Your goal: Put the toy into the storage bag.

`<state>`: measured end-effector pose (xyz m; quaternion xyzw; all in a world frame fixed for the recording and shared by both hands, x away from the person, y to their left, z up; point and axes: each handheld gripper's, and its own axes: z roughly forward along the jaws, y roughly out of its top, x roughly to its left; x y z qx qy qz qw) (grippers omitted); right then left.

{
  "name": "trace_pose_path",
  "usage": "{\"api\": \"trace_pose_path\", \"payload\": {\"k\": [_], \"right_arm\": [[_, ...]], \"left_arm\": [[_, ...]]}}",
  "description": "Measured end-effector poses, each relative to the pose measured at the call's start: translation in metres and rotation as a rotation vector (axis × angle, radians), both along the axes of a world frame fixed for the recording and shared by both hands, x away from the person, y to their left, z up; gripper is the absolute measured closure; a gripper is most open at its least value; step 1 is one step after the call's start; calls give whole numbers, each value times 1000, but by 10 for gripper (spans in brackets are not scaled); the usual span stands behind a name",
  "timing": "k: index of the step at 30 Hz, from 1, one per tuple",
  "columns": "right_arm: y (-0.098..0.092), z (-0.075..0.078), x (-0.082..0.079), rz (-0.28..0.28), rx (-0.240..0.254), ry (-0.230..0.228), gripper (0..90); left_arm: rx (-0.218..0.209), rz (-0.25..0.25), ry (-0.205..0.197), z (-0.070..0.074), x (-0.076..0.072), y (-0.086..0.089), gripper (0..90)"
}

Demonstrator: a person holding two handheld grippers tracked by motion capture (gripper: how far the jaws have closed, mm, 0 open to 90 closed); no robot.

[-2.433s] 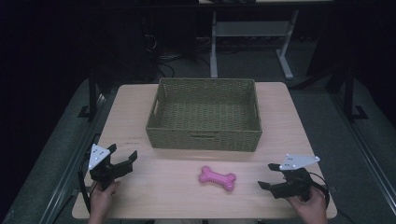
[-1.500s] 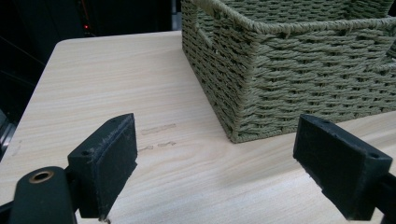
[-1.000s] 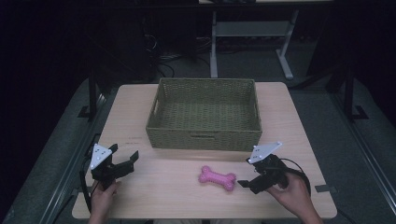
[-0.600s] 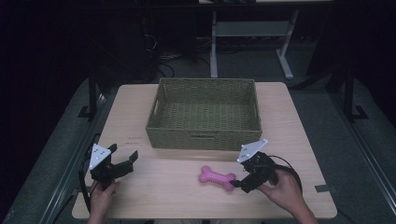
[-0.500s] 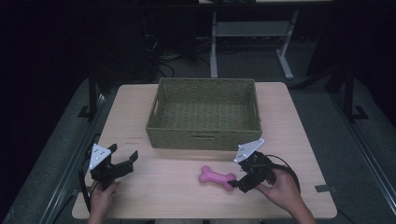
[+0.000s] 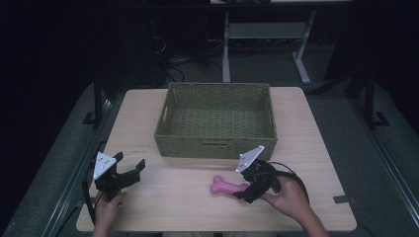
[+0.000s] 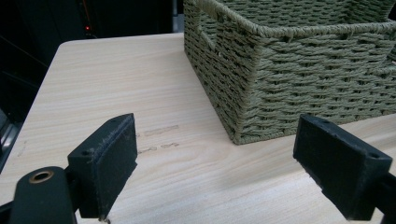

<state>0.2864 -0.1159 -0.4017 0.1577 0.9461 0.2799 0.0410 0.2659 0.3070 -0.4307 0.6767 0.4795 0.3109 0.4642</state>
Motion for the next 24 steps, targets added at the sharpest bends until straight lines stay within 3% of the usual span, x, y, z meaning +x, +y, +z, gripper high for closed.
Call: {"api": "trace_pose_path", "payload": {"k": [24], "right_arm": [[30,-21,13,40,-108,68,334]], "left_arm": [[-9,11,6,0,0,3,129]]}}
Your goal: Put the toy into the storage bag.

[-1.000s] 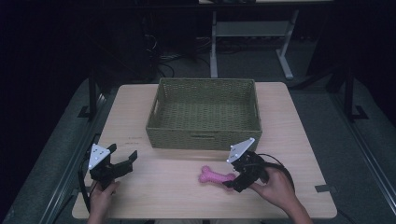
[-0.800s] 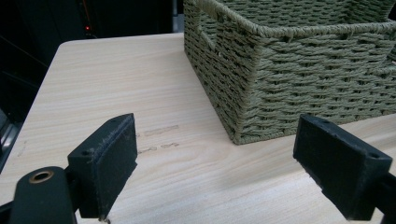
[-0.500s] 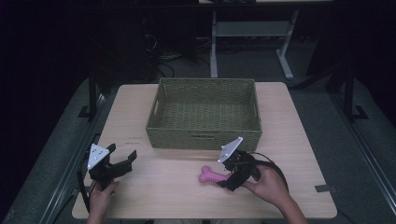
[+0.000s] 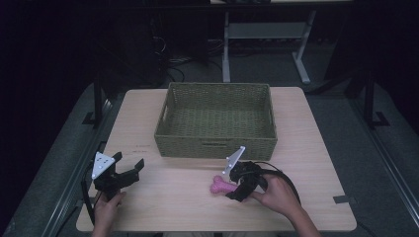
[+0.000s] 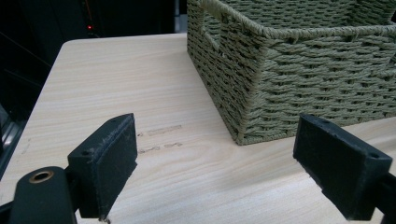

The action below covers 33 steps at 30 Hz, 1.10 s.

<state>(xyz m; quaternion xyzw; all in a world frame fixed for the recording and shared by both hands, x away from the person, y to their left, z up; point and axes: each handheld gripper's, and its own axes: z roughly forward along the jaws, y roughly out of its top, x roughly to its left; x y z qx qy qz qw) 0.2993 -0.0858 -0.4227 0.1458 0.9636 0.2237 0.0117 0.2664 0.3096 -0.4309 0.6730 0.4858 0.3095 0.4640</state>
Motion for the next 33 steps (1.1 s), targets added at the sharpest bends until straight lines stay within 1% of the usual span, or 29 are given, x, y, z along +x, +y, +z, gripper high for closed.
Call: {"api": "trace_pose_path", "payload": {"k": [5,7,10,15,18,19,23,25,27,31,32,33], "right_arm": [[3,-4,2,2,-12,6,361],[4,-6,3,3,-20,10,372],[5,-9,5,0,-33,19,397],[8,-12,6,4,-43,8,444],[9,-13,7,13,-50,6,473],[9,-14,6,14,-54,12,485],[11,-16,6,19,-67,9,506],[13,-17,5,30,-78,2,548],[13,-17,5,30,-81,-2,552],[13,-16,6,28,-83,8,573],[13,-16,5,38,-82,20,575],[13,-16,5,38,-82,20,575]], "left_arm": [[0,-5,1,0,0,-2,129],[10,-11,1,0,0,-3,130],[4,-9,1,0,1,-2,129],[0,-7,2,0,1,-2,129],[5,-8,5,-1,1,-1,130],[3,-7,4,-1,1,-1,130],[1,-5,5,0,1,-1,129],[2,-5,5,-1,1,-1,129],[1,-4,3,0,1,0,130],[-6,1,6,-1,1,1,130],[-8,3,5,0,1,2,130],[-8,3,5,0,1,2,130]]}}
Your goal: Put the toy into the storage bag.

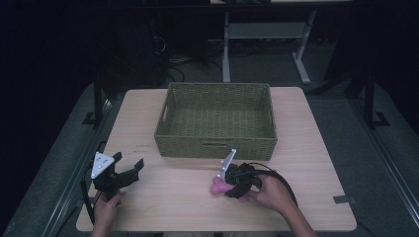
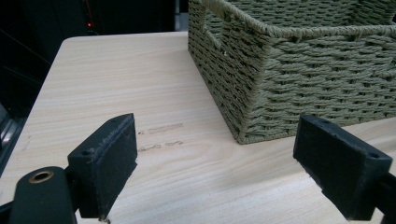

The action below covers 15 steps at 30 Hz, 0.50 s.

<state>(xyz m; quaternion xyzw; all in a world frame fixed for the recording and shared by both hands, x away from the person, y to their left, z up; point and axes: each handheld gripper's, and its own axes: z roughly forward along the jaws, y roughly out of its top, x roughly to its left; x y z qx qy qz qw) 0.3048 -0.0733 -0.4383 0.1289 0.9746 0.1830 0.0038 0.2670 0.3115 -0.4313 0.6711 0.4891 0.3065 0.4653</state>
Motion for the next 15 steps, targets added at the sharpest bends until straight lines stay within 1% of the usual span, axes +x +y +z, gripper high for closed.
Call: {"api": "trace_pose_path", "payload": {"k": [2,3,5,8,9,10,11,13,15], "right_arm": [[-1,1,0,3,7,6,575],[-4,3,1,1,25,16,576],[-6,5,3,1,40,26,576],[-10,10,4,4,65,26,576],[-12,12,5,2,86,38,577],[-12,12,5,2,86,38,577],[-16,17,6,1,106,46,576],[-20,20,7,1,130,59,576],[-24,22,8,-7,137,62,576]], "left_arm": [[0,-2,-2,0,0,0,130],[3,-5,0,0,0,-1,129],[5,-6,-1,0,0,-1,129],[7,-7,-2,0,0,-2,129],[5,-6,-2,0,0,-2,130],[5,-6,-2,0,0,-2,130],[5,-5,-2,0,0,-2,130],[6,-5,-3,0,0,-1,129],[4,-3,-4,0,0,-2,130]]}}
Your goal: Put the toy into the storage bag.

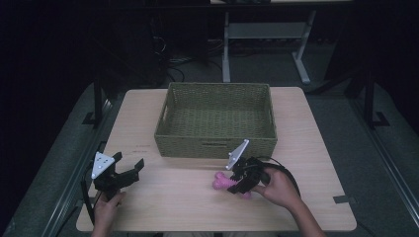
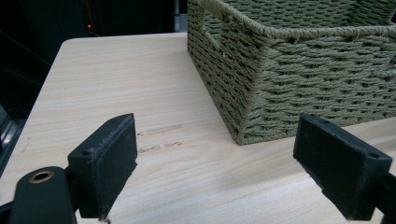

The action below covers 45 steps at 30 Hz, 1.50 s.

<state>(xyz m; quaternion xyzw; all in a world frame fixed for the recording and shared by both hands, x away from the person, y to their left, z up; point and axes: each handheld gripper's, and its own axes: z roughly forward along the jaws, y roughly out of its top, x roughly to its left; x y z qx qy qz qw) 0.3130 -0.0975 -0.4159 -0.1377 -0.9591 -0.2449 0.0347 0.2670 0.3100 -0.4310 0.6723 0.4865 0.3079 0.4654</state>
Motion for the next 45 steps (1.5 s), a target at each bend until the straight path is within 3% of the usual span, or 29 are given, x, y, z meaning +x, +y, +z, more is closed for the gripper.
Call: {"api": "trace_pose_path", "payload": {"k": [19,27,45], "right_arm": [[-17,23,12,-4,41,22,576],[-24,35,21,-4,86,31,576],[-26,65,35,0,113,22,576]], "left_arm": [[1,-1,1,0,0,0,130],[0,1,0,0,0,1,129],[0,1,0,0,0,1,130]]}}
